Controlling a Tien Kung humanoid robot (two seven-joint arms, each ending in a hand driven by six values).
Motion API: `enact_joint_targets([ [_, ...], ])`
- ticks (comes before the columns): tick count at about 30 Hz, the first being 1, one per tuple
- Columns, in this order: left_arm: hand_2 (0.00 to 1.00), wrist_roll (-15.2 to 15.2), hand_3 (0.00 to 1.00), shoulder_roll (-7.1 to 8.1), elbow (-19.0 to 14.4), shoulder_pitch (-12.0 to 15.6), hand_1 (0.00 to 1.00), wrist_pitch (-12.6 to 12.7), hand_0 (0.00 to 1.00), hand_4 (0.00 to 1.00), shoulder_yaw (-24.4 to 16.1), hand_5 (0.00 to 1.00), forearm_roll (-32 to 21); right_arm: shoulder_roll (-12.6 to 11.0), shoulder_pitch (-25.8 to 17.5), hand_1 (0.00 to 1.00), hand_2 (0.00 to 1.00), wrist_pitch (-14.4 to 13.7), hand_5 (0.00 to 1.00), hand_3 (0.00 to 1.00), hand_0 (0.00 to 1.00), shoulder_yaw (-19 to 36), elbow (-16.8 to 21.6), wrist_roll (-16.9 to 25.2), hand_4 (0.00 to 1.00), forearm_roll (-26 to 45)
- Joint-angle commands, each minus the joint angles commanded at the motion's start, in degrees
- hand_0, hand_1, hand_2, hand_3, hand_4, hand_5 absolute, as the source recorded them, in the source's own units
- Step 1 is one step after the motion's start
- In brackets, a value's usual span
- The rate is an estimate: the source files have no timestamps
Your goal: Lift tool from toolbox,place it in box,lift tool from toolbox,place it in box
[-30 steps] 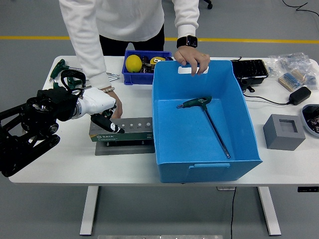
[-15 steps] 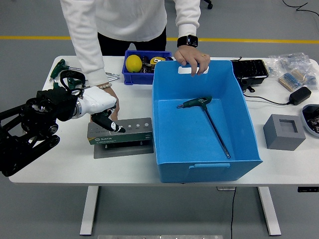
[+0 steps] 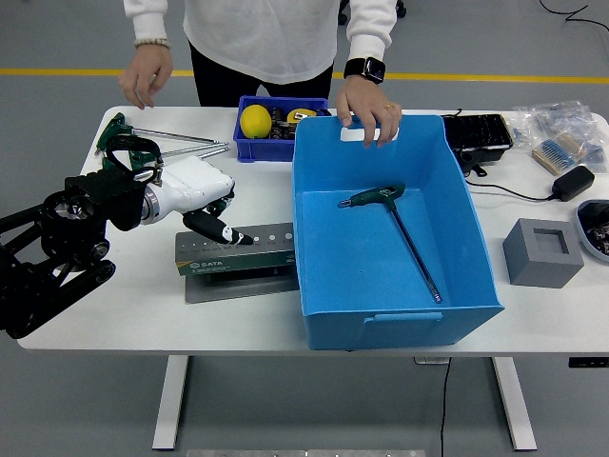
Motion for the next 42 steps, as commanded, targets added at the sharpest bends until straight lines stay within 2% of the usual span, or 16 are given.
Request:
enact_joint_targets([
  [1,0.026,-0.3,0.064,0.08,-0.3,0.0,0.009,0.8,0.366,0.964,-0.2,0.879,-0.1,0.0,0.0,0.68,0.775,0.0,0.868,0.742,0.722,0.0,0.0,0.0,0.929,0.0],
  [2,0.002,-0.5,0.043,0.14,-0.6,0.1,0.002,1.5,0.303,0.965,-0.4,0.811,-0.2,0.0,-0.1,0.68,0.776,0.0,0.868,0.742,0.722,0.0,0.0,0.0,0.929,0.0],
  [7,0.002,-1.0,0.043,0.34,-1.8,0.3,0.002,4.8,0.303,0.965,-1.4,0.811,-0.6,0.0,-0.1,0.68,0.776,0.0,0.868,0.742,0.722,-0.1,0.0,0.0,0.929,0.1],
  [8,0.002,-1.0,0.03,0.41,-2.1,0.4,0.002,5.7,0.274,0.982,-1.8,0.628,-1.0,0.1,-0.1,0.68,0.775,0.0,0.868,0.741,0.722,-0.2,0.0,0.0,0.929,0.2],
  [13,0.002,-1.7,0.03,0.49,-2.8,0.9,0.002,8.9,0.274,0.982,-3.3,0.628,-1.8,0.0,-0.1,0.68,0.775,0.0,0.868,0.741,0.722,-0.4,0.0,0.2,0.929,0.6],
  [14,0.002,-1.9,0.029,0.48,-2.8,1.1,0.002,9.5,0.267,0.985,-3.6,0.498,-1.8,0.0,0.0,0.68,0.775,0.0,0.868,0.741,0.722,-0.4,0.0,0.2,0.928,0.6],
  [15,0.002,-2.1,0.029,0.48,-2.8,1.2,0.002,9.9,0.267,0.985,-3.9,0.498,-1.9,0.0,0.0,0.68,0.775,0.0,0.868,0.741,0.722,-0.5,0.0,0.2,0.928,0.7],
  [22,0.002,-2.4,0.03,0.78,-5.0,1.8,0.002,10.5,0.262,0.979,-6.3,0.464,-3.9,0.0,0.1,0.68,0.775,0.0,0.868,0.741,0.722,-0.7,0.0,0.3,0.929,0.9],
  [30,0.002,-2.0,0.029,0.27,-8.8,0.8,0.002,10.4,0.26,0.971,-9.4,0.441,-4.7,-0.1,0.2,0.68,0.775,0.1,0.868,0.74,0.722,-0.7,0.0,0.3,0.928,0.9],
  [33,0.002,-1.7,0.029,-1.03,-10.7,0.1,0.002,11.0,0.258,0.954,-10.4,0.427,-5.1,-0.1,0.2,0.68,0.775,0.1,0.868,0.74,0.722,-0.7,0.0,0.3,0.928,0.8],
  [37,0.002,-1.5,0.029,-4.35,-13.0,-1.0,0.002,13.6,0.258,0.954,-9.4,0.427,-5.8,-0.2,0.2,0.68,0.775,0.1,0.868,0.74,0.722,-0.6,0.0,0.2,0.928,0.5],
  [38,0.008,-1.7,0.063,-5.47,-13.0,-1.3,0.002,15.4,0.293,0.931,-8.4,0.544,-6.0,-0.1,0.2,0.68,0.775,0.1,0.868,0.739,0.722,-0.4,0.0,0.1,0.928,0.3],
  [40,0.008,-2.8,0.063,-8.11,-11.7,-1.8,0.002,19.6,0.293,0.931,-5.9,0.544,-6.5,-0.1,0.3,0.68,0.775,0.1,0.868,0.739,0.722,-0.2,0.0,-0.1,0.928,-0.2],
  [42,0.008,-3.9,0.063,-10.2,-9.7,-2.2,0.002,22.5,0.293,0.931,-3.5,0.544,-6.8,0.0,0.3,0.68,0.775,0.1,0.868,0.739,0.722,-0.1,0.0,-0.2,0.928,-0.4],
])
